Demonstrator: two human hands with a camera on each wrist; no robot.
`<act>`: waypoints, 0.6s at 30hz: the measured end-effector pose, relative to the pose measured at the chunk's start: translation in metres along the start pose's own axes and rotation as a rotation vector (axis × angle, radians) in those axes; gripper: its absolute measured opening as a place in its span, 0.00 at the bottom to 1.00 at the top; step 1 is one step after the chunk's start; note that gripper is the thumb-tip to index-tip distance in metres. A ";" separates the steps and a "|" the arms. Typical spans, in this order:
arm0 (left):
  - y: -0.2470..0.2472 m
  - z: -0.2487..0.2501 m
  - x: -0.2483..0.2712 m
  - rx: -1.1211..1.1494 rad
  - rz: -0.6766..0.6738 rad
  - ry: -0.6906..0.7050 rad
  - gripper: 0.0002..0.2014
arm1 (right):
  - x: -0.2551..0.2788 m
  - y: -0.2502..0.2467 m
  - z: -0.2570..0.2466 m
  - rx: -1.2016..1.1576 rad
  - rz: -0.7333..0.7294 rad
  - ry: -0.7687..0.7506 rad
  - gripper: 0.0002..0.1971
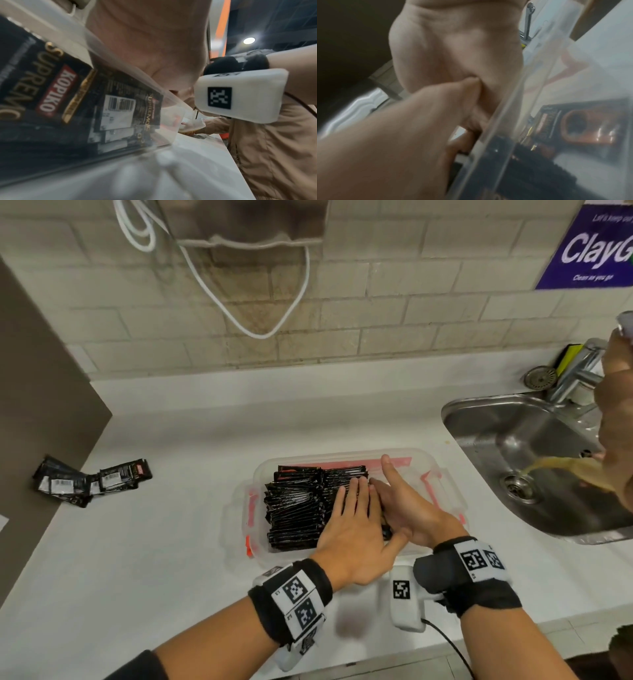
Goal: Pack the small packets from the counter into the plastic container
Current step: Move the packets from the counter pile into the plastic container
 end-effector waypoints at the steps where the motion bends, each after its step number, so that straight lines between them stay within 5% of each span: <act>1: -0.001 0.000 0.000 0.012 -0.004 0.005 0.45 | 0.001 0.000 -0.001 -0.033 -0.031 0.012 0.46; 4: -0.002 -0.002 0.002 0.033 0.033 -0.002 0.41 | 0.003 -0.003 -0.001 -0.135 -0.021 0.026 0.48; 9: -0.006 -0.009 0.004 -0.104 0.187 -0.103 0.34 | -0.006 -0.008 0.000 -0.123 0.195 -0.080 0.49; 18: 0.002 -0.009 -0.003 -0.079 0.133 -0.042 0.34 | -0.013 0.003 0.006 -0.179 0.062 -0.043 0.48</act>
Point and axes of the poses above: each hand's wrist, its own x-axis away from the middle knuckle, its own y-axis out of the palm, z = x × y, the point moved 3 cm from there along -x, towards the middle knuckle, and after that the axes turned 14 degrees about -x, right-handed, at the moved point
